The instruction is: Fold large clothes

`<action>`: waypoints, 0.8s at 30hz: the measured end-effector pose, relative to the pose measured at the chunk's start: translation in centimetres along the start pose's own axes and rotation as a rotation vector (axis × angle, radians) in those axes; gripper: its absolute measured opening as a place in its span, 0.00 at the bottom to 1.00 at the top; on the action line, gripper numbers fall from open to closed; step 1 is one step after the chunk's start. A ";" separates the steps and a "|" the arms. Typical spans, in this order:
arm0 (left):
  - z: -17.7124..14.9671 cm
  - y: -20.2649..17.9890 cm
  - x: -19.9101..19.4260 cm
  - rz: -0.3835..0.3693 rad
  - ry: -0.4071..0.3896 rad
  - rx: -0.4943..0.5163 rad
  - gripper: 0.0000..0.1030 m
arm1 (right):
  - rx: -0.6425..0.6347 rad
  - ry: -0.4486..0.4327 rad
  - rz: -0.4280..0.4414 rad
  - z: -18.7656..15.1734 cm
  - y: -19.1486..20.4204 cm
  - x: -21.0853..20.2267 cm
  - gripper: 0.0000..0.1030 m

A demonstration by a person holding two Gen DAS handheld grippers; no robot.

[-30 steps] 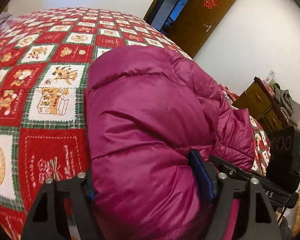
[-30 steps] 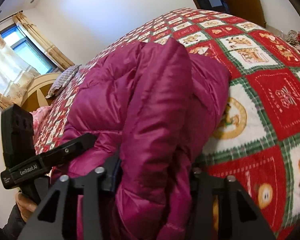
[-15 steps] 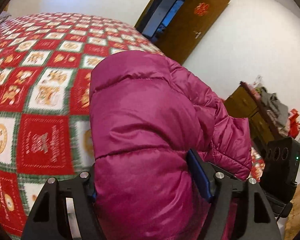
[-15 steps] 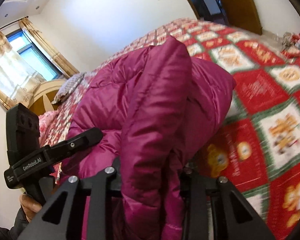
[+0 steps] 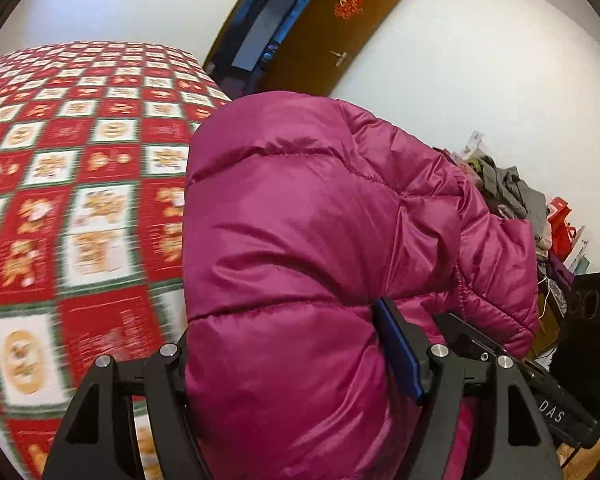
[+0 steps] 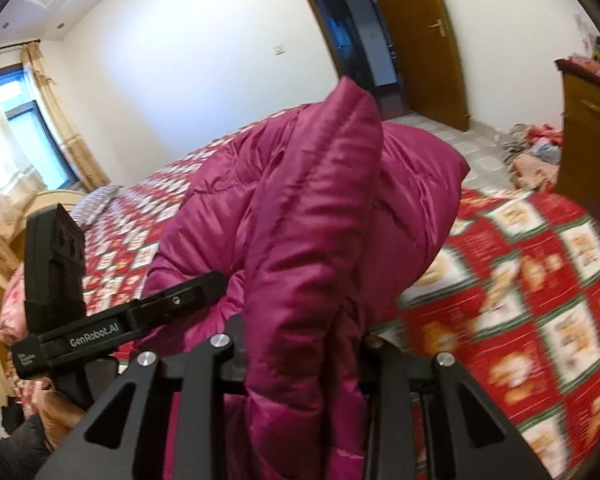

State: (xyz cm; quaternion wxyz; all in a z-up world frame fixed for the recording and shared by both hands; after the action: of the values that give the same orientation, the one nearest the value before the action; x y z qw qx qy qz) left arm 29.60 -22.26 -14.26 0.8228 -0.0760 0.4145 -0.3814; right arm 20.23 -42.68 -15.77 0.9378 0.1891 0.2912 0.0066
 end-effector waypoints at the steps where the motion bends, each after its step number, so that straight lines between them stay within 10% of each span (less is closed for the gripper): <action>1: 0.1 -0.5 0.6 0.004 0.005 0.003 0.71 | 0.002 0.002 -0.014 0.3 -0.8 0.0 0.31; 24: -2.4 -0.8 11.6 0.290 0.118 -0.015 0.78 | 0.190 0.156 0.039 -0.4 -13.0 6.9 0.33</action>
State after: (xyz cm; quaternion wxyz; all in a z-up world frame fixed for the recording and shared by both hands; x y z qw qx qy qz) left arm 31.58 -30.39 -22.68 0.8430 0.0012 0.4714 -0.2592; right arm 24.45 -53.73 -24.43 0.8897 0.2817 0.3589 0.0120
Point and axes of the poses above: each gripper's, at about its wrist camera, not at the fingertips, and x roughly the way its jaws point, y to its left, z to its top, the point moved 5 cm from there along x, roughly the way its jaws point, and after that the axes turned 6 degrees about z, right-handed, at the moved point
